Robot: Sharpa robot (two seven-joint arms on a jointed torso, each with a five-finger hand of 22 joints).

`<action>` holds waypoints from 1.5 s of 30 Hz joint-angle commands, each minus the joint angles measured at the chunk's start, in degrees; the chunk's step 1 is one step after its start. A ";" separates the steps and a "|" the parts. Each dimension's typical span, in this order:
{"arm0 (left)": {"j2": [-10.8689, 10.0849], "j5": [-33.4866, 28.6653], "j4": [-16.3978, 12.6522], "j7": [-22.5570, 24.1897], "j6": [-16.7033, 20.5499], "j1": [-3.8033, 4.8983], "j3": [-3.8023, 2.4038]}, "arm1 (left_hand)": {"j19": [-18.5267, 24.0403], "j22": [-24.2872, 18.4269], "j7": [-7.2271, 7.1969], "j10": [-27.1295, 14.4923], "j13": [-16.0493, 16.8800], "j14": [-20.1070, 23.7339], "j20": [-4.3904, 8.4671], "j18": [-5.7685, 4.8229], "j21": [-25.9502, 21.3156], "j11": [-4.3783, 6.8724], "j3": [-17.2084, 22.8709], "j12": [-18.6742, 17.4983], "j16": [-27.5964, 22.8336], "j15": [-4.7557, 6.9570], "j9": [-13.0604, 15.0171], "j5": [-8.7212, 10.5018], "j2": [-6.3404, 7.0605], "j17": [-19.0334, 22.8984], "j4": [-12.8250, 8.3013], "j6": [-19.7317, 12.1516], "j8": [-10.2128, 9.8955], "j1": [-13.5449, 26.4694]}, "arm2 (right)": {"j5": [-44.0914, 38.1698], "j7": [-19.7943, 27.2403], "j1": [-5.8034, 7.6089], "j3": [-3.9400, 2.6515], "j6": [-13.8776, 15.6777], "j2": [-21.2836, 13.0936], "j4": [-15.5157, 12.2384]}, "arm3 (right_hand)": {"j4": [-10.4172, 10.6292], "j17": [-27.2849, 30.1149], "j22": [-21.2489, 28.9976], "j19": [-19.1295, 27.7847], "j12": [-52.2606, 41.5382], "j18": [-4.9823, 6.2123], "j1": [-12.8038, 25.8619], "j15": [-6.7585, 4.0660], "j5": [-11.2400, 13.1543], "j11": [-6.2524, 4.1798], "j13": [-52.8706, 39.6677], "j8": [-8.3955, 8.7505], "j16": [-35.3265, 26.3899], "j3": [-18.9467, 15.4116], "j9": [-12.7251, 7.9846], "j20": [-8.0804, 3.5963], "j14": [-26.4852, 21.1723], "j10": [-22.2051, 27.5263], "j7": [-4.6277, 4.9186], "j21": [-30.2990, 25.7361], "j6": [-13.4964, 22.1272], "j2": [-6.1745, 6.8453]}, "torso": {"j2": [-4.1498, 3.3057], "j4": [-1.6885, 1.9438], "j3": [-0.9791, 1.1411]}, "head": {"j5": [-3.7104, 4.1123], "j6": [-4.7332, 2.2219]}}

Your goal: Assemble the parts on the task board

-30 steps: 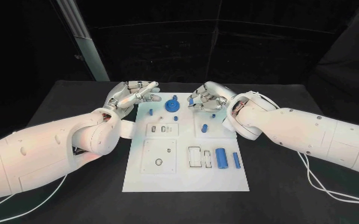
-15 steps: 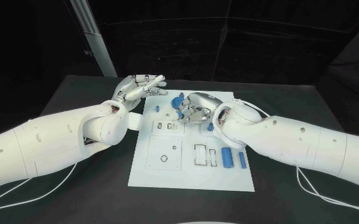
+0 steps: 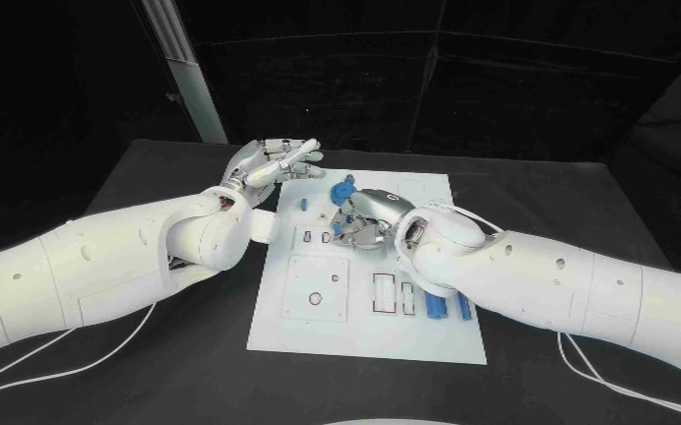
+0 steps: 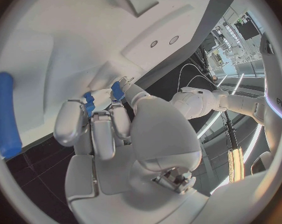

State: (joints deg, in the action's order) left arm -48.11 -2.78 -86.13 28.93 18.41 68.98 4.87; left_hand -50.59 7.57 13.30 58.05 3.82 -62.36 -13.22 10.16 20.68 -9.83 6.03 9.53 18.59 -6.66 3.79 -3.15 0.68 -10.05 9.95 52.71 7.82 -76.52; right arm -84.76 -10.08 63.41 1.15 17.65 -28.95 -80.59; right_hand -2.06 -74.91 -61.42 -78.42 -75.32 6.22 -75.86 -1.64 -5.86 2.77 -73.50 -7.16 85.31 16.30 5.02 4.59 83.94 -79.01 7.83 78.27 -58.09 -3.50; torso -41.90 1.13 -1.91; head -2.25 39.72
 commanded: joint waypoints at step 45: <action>0.44 -0.32 0.28 0.26 -0.89 0.11 -0.01 | -0.43 -0.06 -0.13 0.13 0.02 -0.03 0.08 0.36 -0.23 0.05 -0.04 -0.32 -0.15 -0.02 0.07 0.12 -0.50 -0.10 -0.41 0.15 -0.40 -0.14 | -2.41 -1.76 -0.93 0.04 -4.78 0.94 1.70 | 0.15 -5.06 0.36 0.47 1.76 -0.98 2.59 0.44 -0.67 0.45 1.26 0.65 -0.36 -0.37 -0.17 0.22 3.96 1.51 0.51 -0.29 0.61 2.80 | 0.06 -0.11 0.00 | -0.53 1.41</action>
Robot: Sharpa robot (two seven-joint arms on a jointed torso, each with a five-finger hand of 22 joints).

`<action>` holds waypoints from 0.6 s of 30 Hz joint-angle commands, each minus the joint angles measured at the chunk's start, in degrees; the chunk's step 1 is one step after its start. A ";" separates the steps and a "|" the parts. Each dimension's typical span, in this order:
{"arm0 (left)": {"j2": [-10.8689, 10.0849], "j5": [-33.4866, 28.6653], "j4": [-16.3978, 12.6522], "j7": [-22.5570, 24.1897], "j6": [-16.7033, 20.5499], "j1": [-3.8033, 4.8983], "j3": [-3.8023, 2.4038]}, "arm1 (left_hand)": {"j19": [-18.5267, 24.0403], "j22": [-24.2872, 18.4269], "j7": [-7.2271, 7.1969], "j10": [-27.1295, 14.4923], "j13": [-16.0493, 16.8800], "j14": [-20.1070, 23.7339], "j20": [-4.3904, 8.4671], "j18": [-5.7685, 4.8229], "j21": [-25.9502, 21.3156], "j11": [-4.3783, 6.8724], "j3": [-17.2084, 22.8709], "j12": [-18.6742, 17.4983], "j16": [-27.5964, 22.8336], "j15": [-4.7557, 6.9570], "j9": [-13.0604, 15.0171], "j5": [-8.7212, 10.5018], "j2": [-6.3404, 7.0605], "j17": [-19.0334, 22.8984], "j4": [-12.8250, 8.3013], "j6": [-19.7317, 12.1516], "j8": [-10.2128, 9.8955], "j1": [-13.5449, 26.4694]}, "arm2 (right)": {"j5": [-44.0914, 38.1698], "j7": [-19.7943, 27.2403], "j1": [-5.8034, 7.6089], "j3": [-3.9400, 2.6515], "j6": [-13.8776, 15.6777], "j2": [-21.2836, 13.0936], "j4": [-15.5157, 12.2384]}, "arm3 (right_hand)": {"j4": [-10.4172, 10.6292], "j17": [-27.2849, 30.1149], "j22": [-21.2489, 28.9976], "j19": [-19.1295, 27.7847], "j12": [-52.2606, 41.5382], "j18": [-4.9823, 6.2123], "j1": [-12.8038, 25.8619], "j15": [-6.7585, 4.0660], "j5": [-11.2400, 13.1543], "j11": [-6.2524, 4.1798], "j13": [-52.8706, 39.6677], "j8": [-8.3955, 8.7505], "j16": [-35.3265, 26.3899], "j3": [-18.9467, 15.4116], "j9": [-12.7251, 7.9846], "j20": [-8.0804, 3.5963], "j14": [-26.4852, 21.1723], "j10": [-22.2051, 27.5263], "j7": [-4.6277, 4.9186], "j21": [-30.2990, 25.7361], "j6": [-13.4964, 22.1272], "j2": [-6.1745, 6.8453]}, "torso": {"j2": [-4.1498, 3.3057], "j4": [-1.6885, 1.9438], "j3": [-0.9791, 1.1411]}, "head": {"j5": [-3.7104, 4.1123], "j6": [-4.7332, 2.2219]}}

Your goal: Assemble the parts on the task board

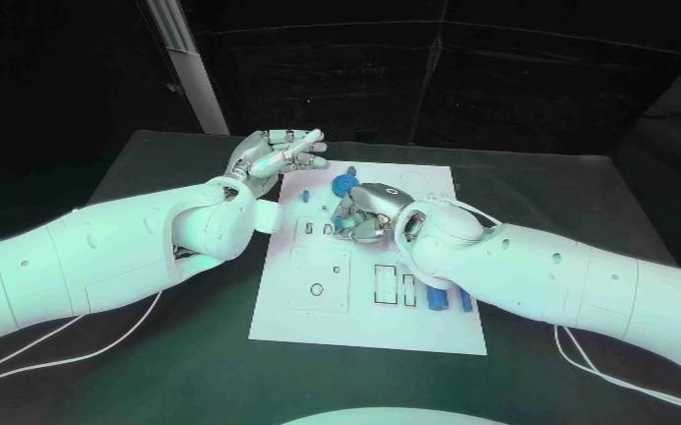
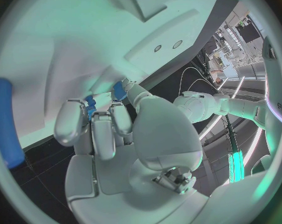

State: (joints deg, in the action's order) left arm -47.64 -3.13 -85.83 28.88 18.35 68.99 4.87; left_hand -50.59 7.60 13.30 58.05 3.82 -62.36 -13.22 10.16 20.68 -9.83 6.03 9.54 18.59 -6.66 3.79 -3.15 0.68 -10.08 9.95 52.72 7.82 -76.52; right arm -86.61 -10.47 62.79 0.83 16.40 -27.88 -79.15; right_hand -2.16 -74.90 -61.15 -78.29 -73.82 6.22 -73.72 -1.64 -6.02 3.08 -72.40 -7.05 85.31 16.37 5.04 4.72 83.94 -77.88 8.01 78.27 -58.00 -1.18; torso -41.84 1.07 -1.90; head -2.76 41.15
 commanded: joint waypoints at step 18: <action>-0.04 0.03 0.00 0.24 -0.91 0.09 -0.02 | -0.43 -0.13 -0.12 0.15 0.02 0.01 0.08 0.36 -0.26 0.05 -0.04 -0.35 -0.19 -0.02 0.07 0.12 -0.55 -0.09 -0.44 0.16 -0.42 -0.15 | -0.67 -2.74 -0.30 0.36 -0.03 -0.15 -0.29 | 1.31 -4.84 0.55 0.57 1.43 -0.89 3.02 0.90 -1.77 0.69 1.32 1.72 -0.55 -3.09 -0.59 0.51 3.91 1.35 0.84 -0.54 2.51 3.21 | 0.01 0.02 -0.02 | 0.31 0.10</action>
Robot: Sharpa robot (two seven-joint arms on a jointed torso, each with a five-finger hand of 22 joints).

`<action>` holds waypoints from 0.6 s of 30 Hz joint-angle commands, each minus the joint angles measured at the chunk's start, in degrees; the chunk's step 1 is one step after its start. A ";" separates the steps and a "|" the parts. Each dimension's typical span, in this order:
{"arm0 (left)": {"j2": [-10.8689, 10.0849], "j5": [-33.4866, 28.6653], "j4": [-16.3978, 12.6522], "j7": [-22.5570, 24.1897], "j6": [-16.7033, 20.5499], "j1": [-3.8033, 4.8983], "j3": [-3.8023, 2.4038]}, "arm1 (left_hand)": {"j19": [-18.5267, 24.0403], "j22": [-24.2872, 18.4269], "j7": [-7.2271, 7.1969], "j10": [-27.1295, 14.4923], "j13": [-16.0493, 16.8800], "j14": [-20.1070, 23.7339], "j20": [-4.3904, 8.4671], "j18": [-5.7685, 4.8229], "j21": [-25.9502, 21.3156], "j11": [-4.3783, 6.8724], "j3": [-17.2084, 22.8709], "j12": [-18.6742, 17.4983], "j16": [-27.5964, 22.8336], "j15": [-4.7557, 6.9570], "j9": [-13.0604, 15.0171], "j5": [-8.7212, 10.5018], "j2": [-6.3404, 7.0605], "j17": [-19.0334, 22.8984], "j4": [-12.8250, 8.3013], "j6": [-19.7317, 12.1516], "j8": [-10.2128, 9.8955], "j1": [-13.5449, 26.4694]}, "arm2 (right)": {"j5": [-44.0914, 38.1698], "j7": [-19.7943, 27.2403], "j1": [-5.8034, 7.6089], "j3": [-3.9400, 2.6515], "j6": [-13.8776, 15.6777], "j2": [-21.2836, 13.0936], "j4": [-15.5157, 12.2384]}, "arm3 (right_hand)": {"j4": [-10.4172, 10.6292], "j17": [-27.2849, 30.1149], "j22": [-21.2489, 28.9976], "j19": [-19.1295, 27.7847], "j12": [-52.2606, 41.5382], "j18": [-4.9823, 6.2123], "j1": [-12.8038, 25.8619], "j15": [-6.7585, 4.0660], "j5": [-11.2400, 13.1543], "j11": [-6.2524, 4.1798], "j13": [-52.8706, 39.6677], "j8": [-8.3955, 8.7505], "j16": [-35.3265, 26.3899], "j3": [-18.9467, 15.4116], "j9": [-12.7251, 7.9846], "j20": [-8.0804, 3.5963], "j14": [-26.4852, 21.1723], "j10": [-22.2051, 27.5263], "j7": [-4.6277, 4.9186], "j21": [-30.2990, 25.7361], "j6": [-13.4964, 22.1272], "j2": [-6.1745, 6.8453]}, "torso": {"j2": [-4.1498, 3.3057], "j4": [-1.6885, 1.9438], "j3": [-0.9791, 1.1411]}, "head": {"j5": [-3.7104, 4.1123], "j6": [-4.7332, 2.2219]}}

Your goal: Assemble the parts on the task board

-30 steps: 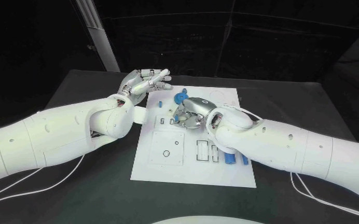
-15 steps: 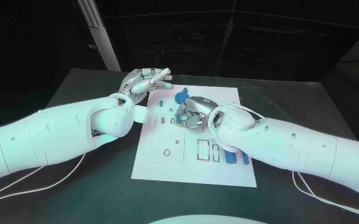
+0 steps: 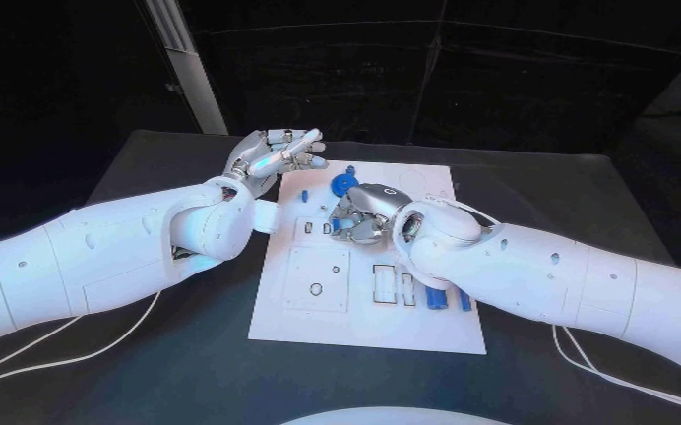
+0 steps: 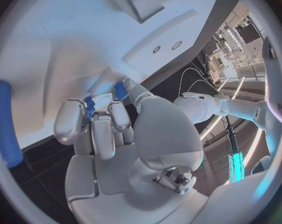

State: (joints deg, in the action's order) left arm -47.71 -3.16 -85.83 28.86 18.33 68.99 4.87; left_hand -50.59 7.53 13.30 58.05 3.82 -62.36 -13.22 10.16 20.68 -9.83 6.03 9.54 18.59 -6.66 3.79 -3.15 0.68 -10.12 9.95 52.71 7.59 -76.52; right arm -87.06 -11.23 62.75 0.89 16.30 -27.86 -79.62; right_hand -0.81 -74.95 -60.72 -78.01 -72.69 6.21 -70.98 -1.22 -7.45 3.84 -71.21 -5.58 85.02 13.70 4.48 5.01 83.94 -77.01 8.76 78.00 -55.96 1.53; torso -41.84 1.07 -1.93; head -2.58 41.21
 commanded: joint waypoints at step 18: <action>0.14 0.06 0.23 0.12 -1.23 0.09 -0.02 | -0.43 -0.08 -0.11 0.14 0.01 0.01 0.08 0.36 -0.27 0.04 -0.06 -0.38 -0.20 -0.02 0.06 0.12 -0.58 -0.07 -0.45 0.15 -0.22 -0.15 | 0.54 -1.23 -0.27 0.30 5.64 -0.38 -0.57 | 4.35 -3.33 2.84 1.52 5.43 -0.42 3.81 1.27 2.88 0.85 5.73 1.66 -1.23 -7.68 -0.39 0.89 3.51 4.84 1.04 -1.66 5.10 2.00 | -0.01 0.04 0.03 | 0.19 -0.08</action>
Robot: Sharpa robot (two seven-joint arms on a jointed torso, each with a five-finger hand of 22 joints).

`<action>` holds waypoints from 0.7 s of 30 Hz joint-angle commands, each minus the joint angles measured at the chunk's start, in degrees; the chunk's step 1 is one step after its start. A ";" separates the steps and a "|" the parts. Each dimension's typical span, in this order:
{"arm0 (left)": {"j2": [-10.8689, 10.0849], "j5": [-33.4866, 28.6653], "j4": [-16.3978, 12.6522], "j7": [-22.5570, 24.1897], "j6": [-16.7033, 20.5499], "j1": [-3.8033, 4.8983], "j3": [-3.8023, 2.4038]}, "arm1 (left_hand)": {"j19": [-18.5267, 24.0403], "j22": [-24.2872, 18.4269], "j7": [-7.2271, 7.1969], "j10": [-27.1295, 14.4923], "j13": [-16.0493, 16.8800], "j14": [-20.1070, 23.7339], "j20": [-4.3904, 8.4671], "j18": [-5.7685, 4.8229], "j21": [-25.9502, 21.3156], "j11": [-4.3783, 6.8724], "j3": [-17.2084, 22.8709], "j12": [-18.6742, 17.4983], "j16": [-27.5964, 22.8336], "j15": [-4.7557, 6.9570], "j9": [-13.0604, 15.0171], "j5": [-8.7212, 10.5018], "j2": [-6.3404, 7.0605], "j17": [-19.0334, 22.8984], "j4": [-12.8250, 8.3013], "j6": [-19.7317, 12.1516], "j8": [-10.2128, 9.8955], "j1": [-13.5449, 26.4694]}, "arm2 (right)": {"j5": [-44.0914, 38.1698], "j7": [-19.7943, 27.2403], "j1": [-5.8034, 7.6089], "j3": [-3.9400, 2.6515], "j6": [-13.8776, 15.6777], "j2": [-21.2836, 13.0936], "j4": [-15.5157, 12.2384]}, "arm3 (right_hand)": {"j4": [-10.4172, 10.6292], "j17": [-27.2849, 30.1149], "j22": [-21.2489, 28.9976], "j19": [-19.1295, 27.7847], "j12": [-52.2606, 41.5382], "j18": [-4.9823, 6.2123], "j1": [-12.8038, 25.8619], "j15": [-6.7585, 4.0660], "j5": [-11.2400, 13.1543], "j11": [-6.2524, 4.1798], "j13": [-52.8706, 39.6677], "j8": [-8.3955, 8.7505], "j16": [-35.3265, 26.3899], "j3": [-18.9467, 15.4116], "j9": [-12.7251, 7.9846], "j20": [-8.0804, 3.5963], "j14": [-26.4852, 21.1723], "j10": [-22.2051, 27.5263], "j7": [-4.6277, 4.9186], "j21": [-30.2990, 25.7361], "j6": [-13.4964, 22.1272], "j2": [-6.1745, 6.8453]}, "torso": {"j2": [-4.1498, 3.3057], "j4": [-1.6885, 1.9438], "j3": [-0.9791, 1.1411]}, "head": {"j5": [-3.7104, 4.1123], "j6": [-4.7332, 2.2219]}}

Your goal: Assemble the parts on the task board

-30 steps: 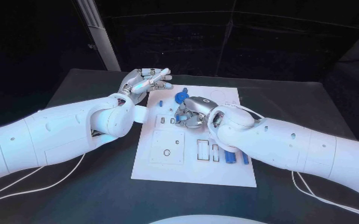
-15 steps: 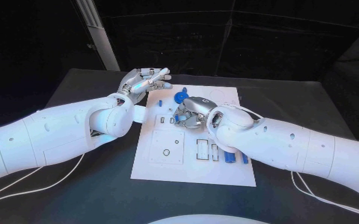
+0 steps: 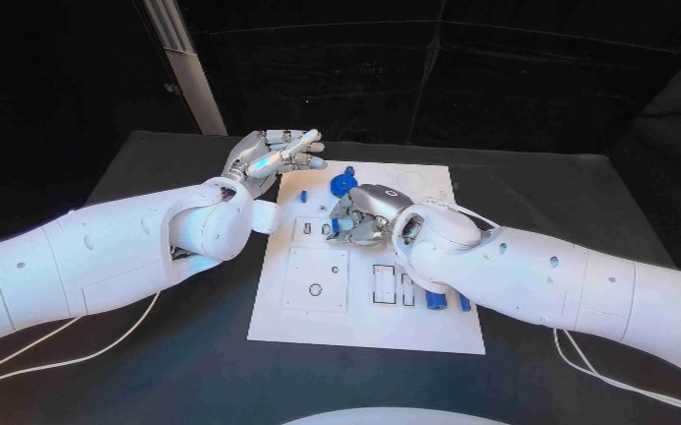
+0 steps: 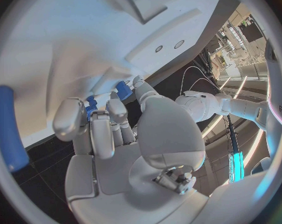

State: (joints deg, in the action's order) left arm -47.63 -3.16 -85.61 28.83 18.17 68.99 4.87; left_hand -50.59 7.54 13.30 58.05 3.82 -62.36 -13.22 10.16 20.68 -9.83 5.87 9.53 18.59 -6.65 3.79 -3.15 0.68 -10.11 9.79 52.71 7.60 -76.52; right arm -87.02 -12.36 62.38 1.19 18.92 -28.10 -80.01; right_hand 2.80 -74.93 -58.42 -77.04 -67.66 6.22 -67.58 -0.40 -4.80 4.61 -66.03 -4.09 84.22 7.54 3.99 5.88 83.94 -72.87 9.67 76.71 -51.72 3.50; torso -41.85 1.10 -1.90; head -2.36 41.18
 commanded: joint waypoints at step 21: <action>-1.20 11.70 1.06 -7.77 -3.31 0.18 -0.02 | -18.44 5.94 -5.62 15.59 3.08 -22.93 7.39 0.48 12.75 6.54 -0.75 4.95 34.37 7.43 0.79 -0.22 -0.34 -31.45 0.11 8.11 1.99 1.20 | 23.78 20.77 3.65 -0.06 3.79 -13.16 -9.23 | 2.04 0.85 6.65 3.46 2.46 0.63 -6.22 0.40 -1.38 0.01 3.91 -1.84 -3.34 -8.13 0.86 0.17 2.43 3.75 -0.03 -3.78 0.72 -3.44 | 0.45 -0.25 -0.02 | -0.35 -0.34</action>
State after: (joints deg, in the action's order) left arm -48.69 0.99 -84.55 26.19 17.30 68.99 4.88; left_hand -66.76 12.49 8.34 71.35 6.26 -81.87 -6.73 10.15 31.44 -4.18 5.41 13.44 42.38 -0.12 4.44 -3.15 0.25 -30.26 9.77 59.81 9.26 -76.16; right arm -75.32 0.97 65.46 1.18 26.19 -40.33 -88.52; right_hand 5.27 -74.62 -52.66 -74.09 -65.57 6.21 -73.01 0.01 -5.85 4.60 -62.54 -5.55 81.37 -0.59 4.79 6.02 83.93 -69.58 9.62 73.40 -50.57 0.28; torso -41.62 0.92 -1.86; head -2.82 40.95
